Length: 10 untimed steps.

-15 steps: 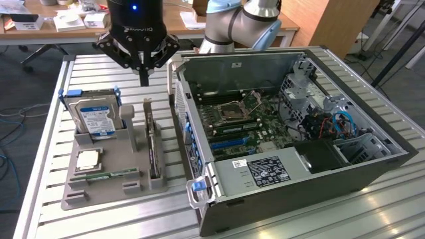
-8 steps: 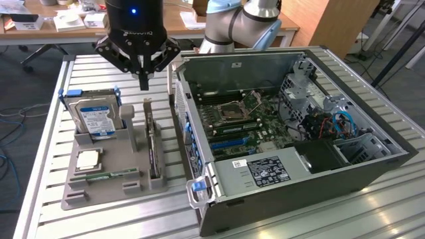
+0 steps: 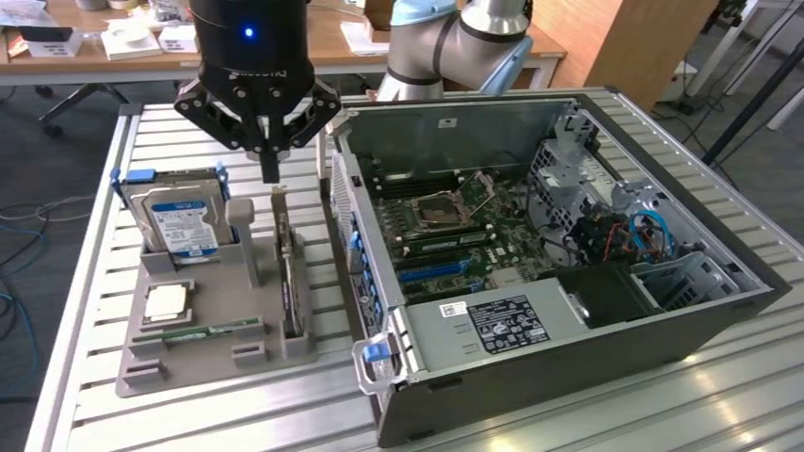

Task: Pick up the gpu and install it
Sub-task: 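Reach for the gpu, then pick up the gpu and move the gpu toward the slot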

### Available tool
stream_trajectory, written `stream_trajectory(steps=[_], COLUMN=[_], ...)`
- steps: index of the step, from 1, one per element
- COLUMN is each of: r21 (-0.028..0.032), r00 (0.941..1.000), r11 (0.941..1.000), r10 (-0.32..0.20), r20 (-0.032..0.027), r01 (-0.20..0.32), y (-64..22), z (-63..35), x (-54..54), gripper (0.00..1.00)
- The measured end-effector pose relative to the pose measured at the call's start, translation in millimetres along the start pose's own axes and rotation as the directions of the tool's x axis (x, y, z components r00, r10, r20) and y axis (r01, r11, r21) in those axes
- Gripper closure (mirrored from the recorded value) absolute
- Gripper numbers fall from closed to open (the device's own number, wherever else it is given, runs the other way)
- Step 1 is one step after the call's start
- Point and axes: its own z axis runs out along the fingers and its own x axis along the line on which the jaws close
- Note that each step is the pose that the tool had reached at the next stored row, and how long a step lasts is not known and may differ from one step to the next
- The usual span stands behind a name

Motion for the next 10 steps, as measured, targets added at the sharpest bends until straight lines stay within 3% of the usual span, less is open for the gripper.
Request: stream_trajectory(steps=[10], r21=[0.0], r00=[1.0], r11=[1.0], r10=[0.0], r20=[0.0], r01=[0.0], y=[-0.1], z=[0.0], x=[0.0], gripper=[0.9])
